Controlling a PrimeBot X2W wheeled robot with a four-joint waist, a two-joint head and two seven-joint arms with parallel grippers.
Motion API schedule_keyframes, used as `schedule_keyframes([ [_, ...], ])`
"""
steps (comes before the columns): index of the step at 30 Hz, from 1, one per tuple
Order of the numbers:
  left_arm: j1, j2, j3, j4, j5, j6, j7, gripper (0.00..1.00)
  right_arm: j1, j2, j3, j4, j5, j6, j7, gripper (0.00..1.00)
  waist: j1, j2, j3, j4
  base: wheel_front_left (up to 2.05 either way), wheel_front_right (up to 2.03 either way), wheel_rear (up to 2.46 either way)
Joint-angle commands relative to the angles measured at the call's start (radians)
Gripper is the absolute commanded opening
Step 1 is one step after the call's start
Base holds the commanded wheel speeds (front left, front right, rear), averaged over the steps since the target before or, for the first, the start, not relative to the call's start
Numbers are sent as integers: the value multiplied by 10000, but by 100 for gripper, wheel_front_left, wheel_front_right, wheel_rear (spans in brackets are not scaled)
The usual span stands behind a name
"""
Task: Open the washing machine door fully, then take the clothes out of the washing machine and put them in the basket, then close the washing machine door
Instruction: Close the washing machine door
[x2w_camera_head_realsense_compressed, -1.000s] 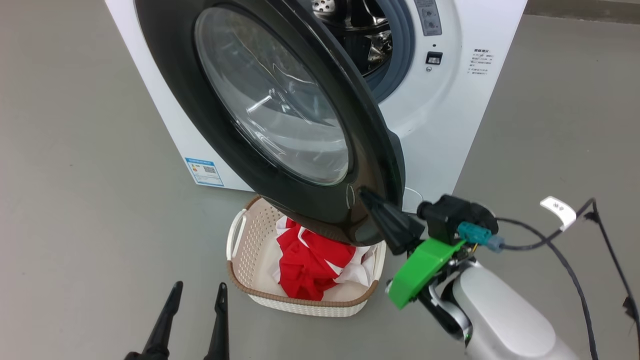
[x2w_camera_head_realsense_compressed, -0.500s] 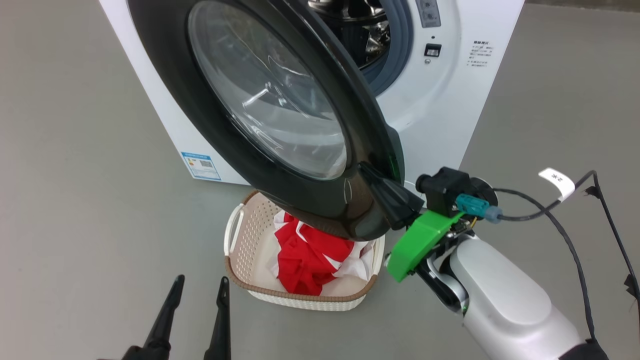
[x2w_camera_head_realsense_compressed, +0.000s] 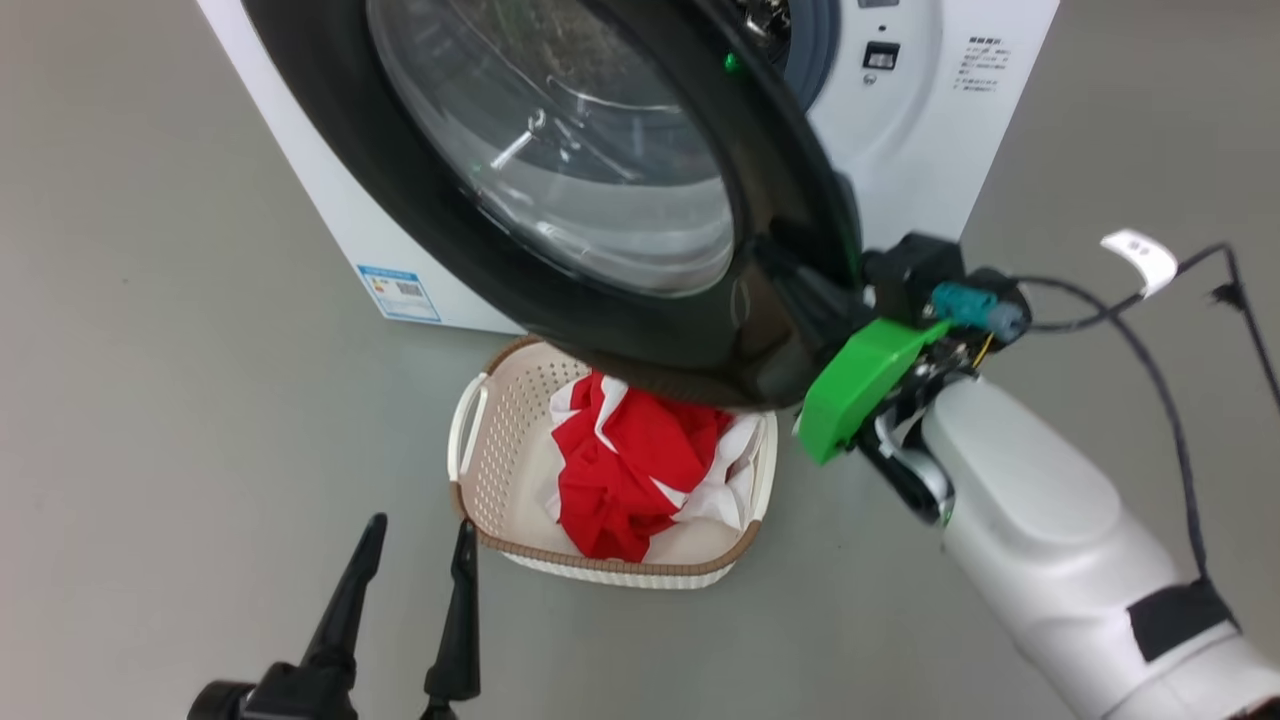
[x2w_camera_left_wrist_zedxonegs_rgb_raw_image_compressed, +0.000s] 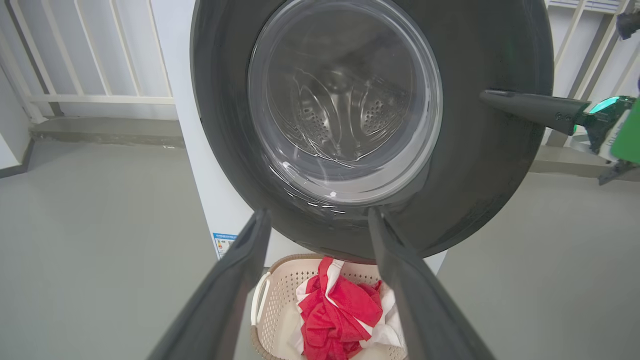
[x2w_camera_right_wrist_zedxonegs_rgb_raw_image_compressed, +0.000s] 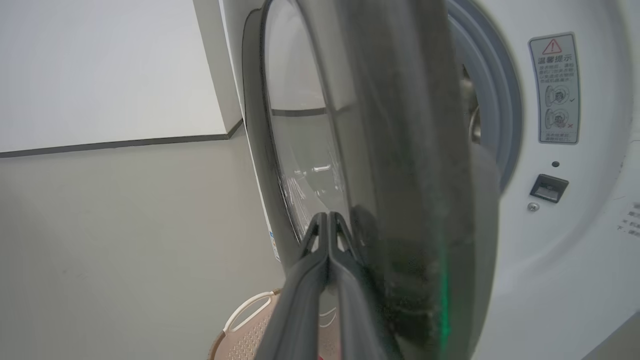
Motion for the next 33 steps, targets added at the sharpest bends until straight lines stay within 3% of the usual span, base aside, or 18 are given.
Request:
schedule_keyframes([
  [1,-474,26,304,-217,-11,-104,-114,100,-544,46,-95,107,38,17,-104,0,0,0,225,52,0,0,0],
  [22,-1424,-640,380,-291,410,-714,-132,100,-3819,-492,-975,2624,287,17,-584,0,0,0,1803,503,0,0,0],
  [33,-1715,-871,454,-145,568,-1025,-133,100,-4428,-706,-2259,2497,-435,17,-590,0,0,0,2116,569,0,0,0],
])
